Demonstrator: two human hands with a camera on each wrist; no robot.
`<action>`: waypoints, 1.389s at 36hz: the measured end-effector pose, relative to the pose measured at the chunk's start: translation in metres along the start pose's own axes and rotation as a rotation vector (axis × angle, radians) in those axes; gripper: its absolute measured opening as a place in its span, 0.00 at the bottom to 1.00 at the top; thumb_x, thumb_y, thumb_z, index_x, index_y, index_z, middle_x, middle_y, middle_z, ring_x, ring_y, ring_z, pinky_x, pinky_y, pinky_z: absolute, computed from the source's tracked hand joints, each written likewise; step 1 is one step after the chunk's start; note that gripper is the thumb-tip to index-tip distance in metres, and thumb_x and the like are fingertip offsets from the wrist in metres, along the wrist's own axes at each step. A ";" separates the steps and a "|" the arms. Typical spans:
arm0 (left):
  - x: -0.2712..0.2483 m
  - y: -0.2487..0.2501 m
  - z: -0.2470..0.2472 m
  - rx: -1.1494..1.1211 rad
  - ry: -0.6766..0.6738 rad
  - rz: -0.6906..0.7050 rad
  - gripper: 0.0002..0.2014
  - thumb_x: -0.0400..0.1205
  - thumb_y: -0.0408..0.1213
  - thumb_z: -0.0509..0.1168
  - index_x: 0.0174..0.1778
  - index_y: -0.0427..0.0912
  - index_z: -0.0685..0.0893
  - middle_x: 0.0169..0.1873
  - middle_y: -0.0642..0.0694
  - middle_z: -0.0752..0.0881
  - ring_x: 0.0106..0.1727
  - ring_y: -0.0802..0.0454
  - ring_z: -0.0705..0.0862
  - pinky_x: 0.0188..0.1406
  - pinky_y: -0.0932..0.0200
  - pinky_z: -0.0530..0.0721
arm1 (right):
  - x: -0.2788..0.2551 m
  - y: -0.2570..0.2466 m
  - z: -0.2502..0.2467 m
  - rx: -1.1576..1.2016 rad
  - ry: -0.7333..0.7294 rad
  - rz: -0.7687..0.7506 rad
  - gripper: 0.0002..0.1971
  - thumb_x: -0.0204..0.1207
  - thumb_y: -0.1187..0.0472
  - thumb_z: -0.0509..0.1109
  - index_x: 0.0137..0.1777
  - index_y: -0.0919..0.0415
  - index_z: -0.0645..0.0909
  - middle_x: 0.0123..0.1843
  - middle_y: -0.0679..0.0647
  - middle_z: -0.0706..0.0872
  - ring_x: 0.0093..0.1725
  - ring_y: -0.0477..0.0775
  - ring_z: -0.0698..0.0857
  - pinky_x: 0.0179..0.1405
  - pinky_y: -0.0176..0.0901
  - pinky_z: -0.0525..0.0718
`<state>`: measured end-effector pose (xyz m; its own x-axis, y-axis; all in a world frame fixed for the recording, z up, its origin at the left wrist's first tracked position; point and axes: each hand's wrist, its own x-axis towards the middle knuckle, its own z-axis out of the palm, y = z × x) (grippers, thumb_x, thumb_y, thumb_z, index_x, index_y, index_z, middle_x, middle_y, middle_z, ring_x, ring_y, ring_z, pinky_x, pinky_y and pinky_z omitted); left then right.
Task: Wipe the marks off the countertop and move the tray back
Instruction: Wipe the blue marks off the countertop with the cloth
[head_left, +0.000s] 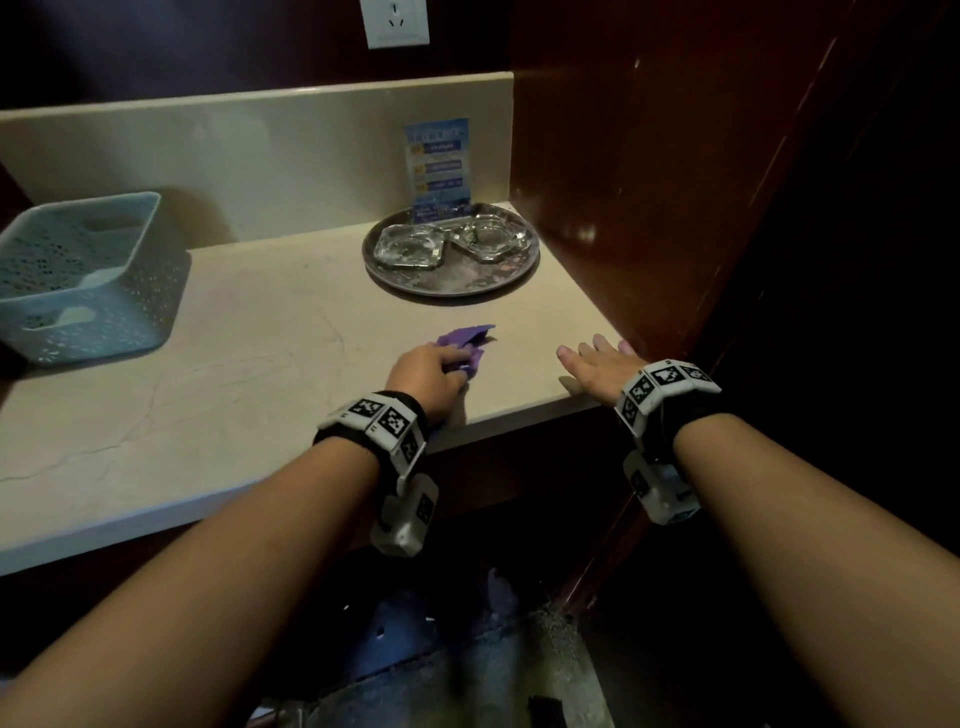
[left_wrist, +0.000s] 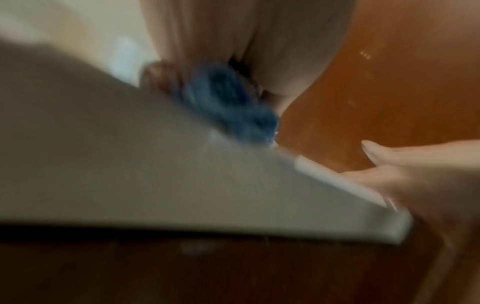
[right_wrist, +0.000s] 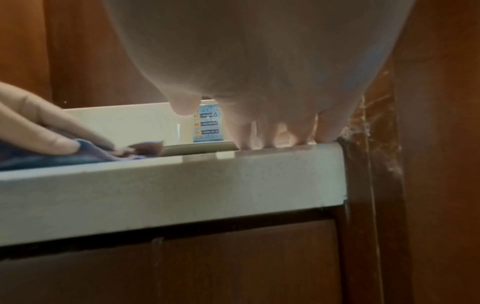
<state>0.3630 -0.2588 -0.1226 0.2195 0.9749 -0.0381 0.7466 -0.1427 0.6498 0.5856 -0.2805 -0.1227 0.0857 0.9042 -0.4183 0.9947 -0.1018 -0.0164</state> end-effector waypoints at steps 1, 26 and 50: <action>-0.001 0.003 0.004 0.013 -0.015 0.025 0.17 0.80 0.35 0.65 0.65 0.47 0.84 0.69 0.44 0.81 0.71 0.46 0.78 0.69 0.61 0.71 | 0.000 0.000 0.000 0.003 0.003 -0.004 0.25 0.86 0.55 0.40 0.84 0.52 0.47 0.83 0.61 0.58 0.84 0.64 0.50 0.82 0.65 0.48; -0.047 0.026 0.014 -0.130 -0.063 0.280 0.15 0.78 0.29 0.67 0.60 0.42 0.87 0.59 0.43 0.88 0.63 0.52 0.85 0.56 0.72 0.72 | 0.004 0.000 0.006 0.085 0.040 -0.009 0.26 0.87 0.50 0.40 0.84 0.51 0.47 0.86 0.57 0.54 0.86 0.59 0.45 0.83 0.61 0.43; -0.064 0.016 0.030 0.025 -0.082 0.222 0.16 0.81 0.31 0.62 0.63 0.46 0.85 0.65 0.48 0.85 0.71 0.54 0.79 0.62 0.81 0.61 | 0.009 -0.001 0.012 -0.044 0.055 -0.003 0.26 0.86 0.45 0.40 0.83 0.45 0.47 0.85 0.60 0.53 0.85 0.63 0.44 0.82 0.63 0.44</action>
<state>0.3797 -0.3287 -0.1322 0.4294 0.9022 0.0417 0.6894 -0.3572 0.6302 0.5845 -0.2776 -0.1370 0.0846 0.9259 -0.3681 0.9964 -0.0819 0.0230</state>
